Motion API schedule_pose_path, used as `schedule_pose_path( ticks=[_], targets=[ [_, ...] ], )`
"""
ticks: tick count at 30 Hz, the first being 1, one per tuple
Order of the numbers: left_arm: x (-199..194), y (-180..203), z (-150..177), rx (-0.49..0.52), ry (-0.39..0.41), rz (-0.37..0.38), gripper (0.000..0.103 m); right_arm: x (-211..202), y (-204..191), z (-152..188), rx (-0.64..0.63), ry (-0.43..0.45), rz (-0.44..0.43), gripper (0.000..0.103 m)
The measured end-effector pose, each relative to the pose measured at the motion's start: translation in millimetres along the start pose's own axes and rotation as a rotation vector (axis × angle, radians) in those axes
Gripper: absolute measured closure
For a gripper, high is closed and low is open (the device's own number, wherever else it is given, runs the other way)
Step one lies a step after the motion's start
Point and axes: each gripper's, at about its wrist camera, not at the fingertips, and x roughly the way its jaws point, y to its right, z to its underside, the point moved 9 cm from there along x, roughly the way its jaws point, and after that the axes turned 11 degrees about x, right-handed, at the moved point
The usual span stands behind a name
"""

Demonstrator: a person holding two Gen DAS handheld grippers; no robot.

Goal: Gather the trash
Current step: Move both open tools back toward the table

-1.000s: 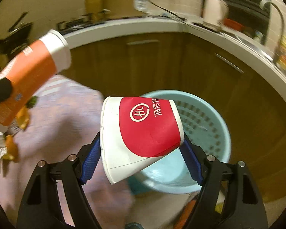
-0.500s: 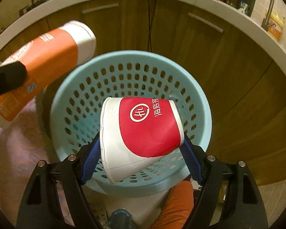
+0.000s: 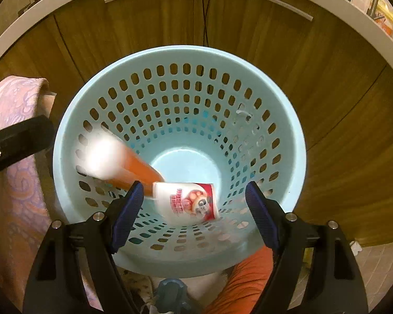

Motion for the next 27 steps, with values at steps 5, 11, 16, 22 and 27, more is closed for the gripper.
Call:
schedule_pose_path(
  ticks=[5,11,16,22,27],
  targets=[
    [-17.9,-4.1,-0.3,-0.002,0.030,-0.013,0.031,-10.6,5.6,-0.4,0.015,0.020,0.001,0.025],
    [-61.3,-3.9,1.6,0.004,0.112,-0.013,0.031,-53.0,-5.8,-9.6,0.008,0.114,-0.042,0.025],
    [-117.8,-11.2,11.2,0.004,0.197,-0.017,0.031,-117.5,-39.3,-27.3,-0.018,0.239,-0.092,0.025],
    [-187.4,-32.2,33.5,0.004,0.260,-0.068,0.031,-205.6,-69.0,-42.3,-0.009,0.382,-0.095,0.025],
    [-229.1,-48.9,48.2,0.000,0.298,-0.074,0.031,-254.9,-77.8,-48.8,0.027,0.445,-0.095,0.025]
  ],
)
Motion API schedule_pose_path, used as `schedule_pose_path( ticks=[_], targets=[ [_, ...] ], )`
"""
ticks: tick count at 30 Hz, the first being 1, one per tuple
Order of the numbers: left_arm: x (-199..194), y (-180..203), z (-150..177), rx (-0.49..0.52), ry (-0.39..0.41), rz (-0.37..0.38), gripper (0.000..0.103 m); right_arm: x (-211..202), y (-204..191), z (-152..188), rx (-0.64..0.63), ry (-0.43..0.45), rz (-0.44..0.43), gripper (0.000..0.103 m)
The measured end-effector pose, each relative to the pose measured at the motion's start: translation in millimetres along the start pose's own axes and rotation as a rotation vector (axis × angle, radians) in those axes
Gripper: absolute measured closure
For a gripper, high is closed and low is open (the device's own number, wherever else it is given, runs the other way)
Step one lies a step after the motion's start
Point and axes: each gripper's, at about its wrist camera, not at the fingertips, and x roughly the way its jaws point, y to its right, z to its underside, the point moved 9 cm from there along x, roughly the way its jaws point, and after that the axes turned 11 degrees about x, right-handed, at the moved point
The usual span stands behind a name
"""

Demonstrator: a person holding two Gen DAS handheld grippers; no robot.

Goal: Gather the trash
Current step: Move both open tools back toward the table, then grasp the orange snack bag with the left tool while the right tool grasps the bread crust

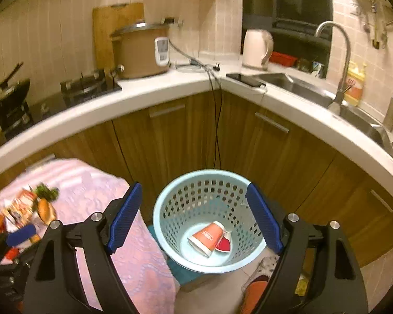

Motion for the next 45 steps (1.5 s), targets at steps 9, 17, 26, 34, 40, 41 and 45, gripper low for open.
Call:
schedule_pose_path(
  ticks=[9,17,26,34,40,41,45],
  targets=[
    [-46.3,-29.4,8.3,-0.008,0.034,-0.041,0.031,-21.9,-22.3,-1.6,0.007,0.013,0.003,0.025],
    [-91.7,-87.2,18.0,-0.050,0.070,-0.196,0.031,2.0,-43.3,10.7,0.042,-0.029,-0.056,0.026],
    [-159.6,-188.9,32.2,-0.168,0.086,-0.383,0.031,8.2,-57.8,10.7,0.071,-0.033,-0.114,0.026],
    [-156.2,-222.9,46.3,-0.280,0.027,-0.384,0.028,18.0,-63.7,22.2,0.027,-0.091,-0.236,0.026],
    [-120.3,-230.5,60.6,-0.363,0.007,-0.389,0.027,30.3,-115.0,51.8,-0.114,-0.155,-0.362,0.026],
    [-115.7,-231.5,61.7,-0.373,0.003,-0.394,0.029,32.5,-123.0,55.7,-0.132,-0.167,-0.376,0.026],
    [-89.3,-230.5,64.1,-0.398,-0.025,-0.368,0.051,34.0,-158.4,75.6,-0.174,-0.219,-0.462,0.026]
  ],
)
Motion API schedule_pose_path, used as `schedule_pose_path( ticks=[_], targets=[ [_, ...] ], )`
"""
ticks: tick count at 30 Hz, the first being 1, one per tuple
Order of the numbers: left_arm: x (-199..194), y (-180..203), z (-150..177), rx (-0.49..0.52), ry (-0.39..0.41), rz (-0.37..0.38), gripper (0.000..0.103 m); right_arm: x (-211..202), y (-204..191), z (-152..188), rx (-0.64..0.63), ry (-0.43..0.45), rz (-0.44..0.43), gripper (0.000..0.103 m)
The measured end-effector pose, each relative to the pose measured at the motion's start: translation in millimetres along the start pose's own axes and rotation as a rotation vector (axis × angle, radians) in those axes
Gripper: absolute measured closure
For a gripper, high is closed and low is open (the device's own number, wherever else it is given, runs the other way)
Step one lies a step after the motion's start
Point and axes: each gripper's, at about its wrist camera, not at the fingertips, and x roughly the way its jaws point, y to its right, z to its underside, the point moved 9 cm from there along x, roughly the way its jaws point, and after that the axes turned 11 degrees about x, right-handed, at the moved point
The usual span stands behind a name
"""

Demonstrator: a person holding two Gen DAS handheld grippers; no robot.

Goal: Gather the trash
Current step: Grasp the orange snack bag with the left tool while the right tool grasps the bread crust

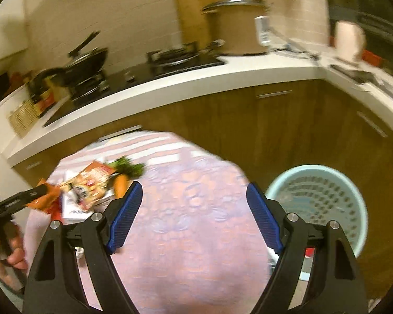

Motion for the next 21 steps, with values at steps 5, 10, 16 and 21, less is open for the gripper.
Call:
schedule_pose_path(
  ticks=[5,10,16,21],
  targets=[
    [11.2,1.8,7.0,0.006,-0.020,0.007,0.096,28.7,-50.7,37.9,-0.089,-0.093,-0.105,0.039],
    [-9.6,-4.6,11.9,-0.004,0.036,0.014,0.103,60.7,-89.1,84.9,-0.195,-0.211,-0.130,0.051],
    [-37.4,-5.2,14.5,0.034,0.093,0.031,0.103,86.9,-103.2,107.3,-0.230,-0.264,-0.096,0.051],
    [-43.9,-2.0,12.7,0.026,0.109,0.077,0.103,98.7,-105.9,119.1,-0.240,-0.302,-0.087,0.063]
  ],
)
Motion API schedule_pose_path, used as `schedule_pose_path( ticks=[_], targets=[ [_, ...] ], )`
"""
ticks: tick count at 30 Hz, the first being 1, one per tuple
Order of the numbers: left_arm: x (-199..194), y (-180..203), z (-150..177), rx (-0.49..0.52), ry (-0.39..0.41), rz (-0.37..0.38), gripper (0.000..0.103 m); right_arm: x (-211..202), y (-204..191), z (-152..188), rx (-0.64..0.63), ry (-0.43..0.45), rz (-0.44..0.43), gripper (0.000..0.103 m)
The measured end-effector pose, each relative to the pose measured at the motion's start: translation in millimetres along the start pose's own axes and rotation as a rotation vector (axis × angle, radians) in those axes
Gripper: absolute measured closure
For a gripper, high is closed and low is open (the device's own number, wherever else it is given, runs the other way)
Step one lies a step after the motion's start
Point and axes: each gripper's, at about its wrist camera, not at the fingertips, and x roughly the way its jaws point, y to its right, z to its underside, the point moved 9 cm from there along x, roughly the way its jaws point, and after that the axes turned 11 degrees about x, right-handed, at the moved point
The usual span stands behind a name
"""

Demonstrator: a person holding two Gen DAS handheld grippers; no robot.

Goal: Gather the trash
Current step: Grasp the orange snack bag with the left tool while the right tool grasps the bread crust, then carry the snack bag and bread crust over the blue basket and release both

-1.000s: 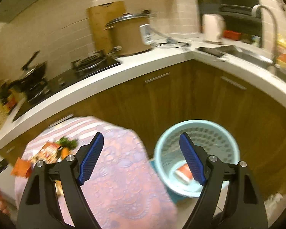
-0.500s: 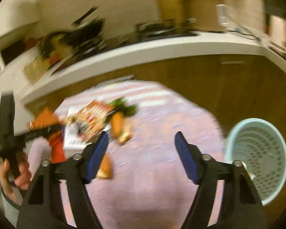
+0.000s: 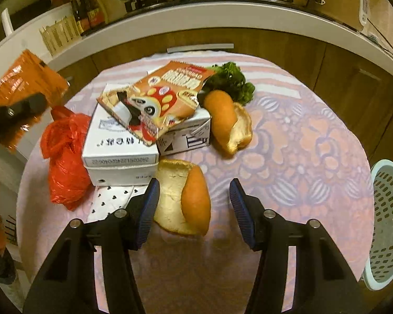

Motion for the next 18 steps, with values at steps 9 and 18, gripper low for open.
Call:
schedule_pose_path(
  ticks=[9,18],
  targets=[
    [-21.8,25.6,-15.2,0.038,0.059,0.044,0.103,-20.7,11.0,0.4,0.002,0.049,0.011,0.094],
    [-27.3,81.9,-23.3,0.124,0.076,0.109,0.103,-73.7,59.8,-12.6,0.081,0.174,0.073,0.095]
  ],
)
